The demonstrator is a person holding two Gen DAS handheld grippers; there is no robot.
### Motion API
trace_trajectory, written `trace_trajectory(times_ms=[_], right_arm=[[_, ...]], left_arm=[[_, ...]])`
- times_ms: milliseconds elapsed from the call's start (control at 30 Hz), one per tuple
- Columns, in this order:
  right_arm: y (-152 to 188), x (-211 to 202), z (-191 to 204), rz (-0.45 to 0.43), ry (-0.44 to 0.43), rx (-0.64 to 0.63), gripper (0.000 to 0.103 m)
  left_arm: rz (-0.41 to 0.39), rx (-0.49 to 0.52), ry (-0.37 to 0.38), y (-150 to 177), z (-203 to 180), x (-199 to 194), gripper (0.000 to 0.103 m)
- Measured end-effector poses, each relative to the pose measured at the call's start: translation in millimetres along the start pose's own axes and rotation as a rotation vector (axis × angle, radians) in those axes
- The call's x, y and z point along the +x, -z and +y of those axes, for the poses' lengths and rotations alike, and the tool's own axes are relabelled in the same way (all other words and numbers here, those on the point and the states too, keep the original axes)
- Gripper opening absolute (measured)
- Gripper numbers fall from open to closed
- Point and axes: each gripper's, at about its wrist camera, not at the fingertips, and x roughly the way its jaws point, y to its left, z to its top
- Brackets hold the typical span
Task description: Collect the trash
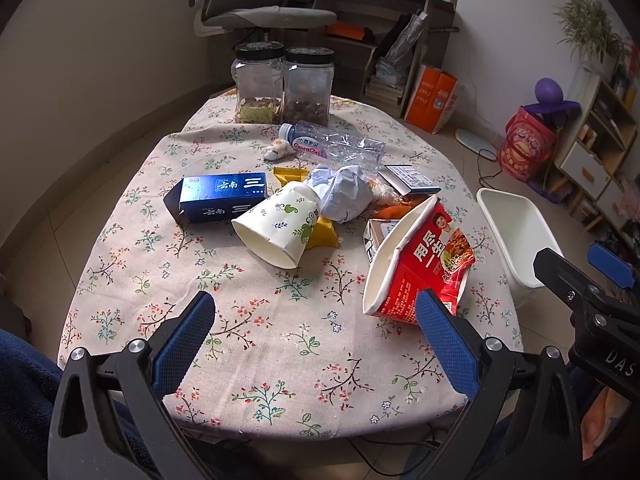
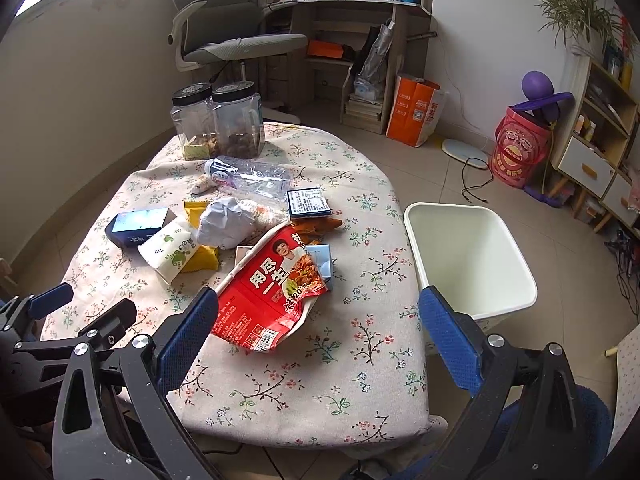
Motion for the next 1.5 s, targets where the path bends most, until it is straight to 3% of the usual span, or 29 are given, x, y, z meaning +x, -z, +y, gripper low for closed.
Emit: trace_trajectory(times_ms=[1100,1500], right_arm=[[0,0,0,-0.006,0.000,-0.001,0.096],[-8,-7,-3,-0.090,-0.053,0.024,0.096]], left_arm=[[0.012,0.015,-0.007,4,-3,3,0.097],[0.032,0.015,-0.027,-7,5,10,0.097]])
